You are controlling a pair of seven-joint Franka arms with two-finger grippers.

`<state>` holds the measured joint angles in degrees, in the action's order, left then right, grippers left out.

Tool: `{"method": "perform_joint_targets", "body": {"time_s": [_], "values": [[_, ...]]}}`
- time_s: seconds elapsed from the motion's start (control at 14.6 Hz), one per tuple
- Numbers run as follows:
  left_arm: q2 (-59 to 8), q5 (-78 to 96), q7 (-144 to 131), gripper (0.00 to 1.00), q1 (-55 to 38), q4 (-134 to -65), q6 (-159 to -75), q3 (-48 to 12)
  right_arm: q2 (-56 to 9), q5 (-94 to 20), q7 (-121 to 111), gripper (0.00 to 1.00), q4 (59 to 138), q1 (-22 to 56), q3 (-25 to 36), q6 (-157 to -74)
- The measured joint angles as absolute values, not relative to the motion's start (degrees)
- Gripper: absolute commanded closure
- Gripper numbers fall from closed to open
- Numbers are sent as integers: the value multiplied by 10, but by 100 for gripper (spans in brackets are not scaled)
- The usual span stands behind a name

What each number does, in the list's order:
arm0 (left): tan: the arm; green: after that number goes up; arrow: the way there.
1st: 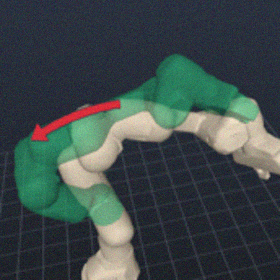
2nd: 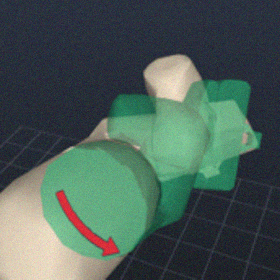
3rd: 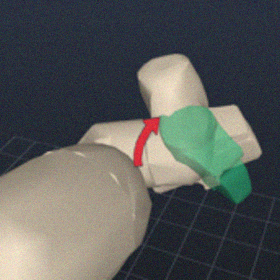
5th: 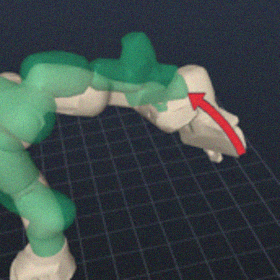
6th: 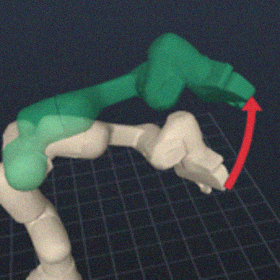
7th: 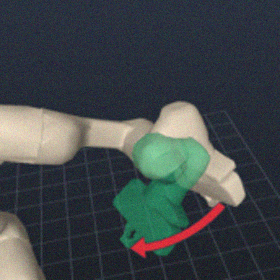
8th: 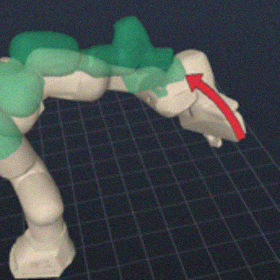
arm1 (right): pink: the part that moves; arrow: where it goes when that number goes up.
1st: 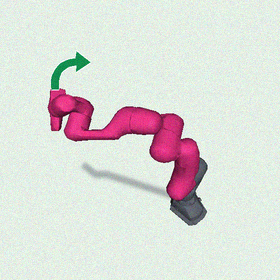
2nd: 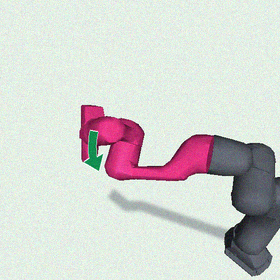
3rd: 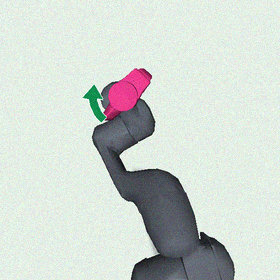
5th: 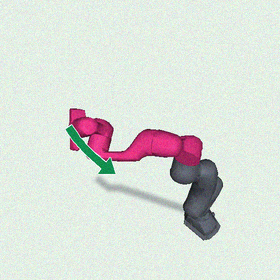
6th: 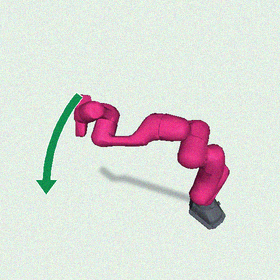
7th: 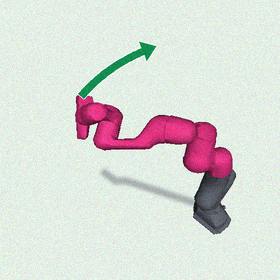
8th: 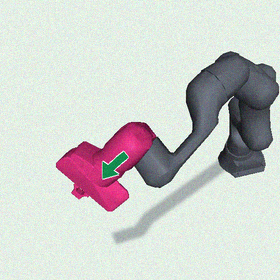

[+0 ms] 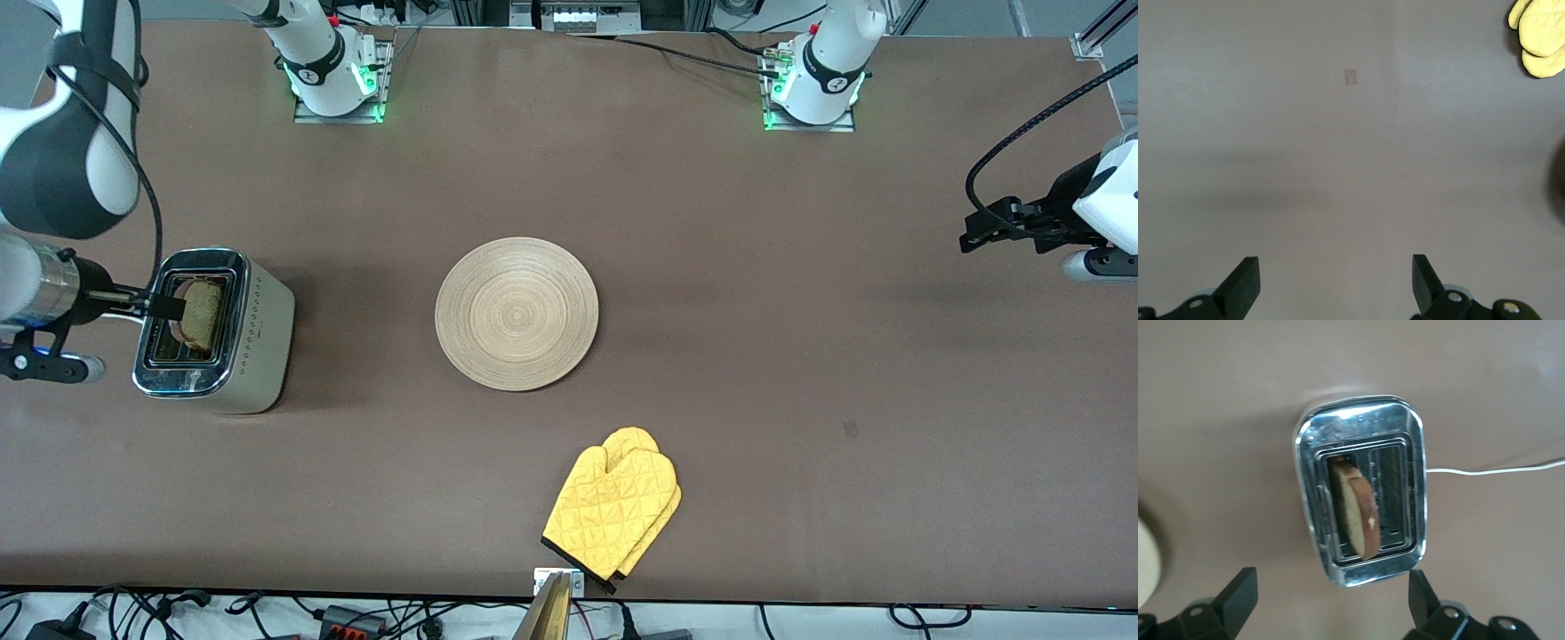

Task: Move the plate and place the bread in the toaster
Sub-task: 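Open the right gripper and raise it away from the toaster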

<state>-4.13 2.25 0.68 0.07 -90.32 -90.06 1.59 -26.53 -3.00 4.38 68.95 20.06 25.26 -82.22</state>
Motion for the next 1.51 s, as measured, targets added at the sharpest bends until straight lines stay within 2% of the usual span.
{"method": "perform_joint_targets", "body": {"time_s": [0.41,0.89,1.03,1.37,1.51], "values": [[-41,22,7,0,1,-903,-901,16,-246,-70,44,0,689,205,249,-828],[-41,22,7,0,1,-903,-901,16,-241,-73,44,0,689,192,247,-891],[-41,22,7,0,1,-903,-901,16,-230,-70,44,0,690,148,207,-892],[-42,22,7,0,2,-903,-901,16,-191,-6,42,0,722,-6,39,-931],[-42,22,7,0,2,-903,-901,16,-179,1,29,0,736,-21,21,-943]]}}
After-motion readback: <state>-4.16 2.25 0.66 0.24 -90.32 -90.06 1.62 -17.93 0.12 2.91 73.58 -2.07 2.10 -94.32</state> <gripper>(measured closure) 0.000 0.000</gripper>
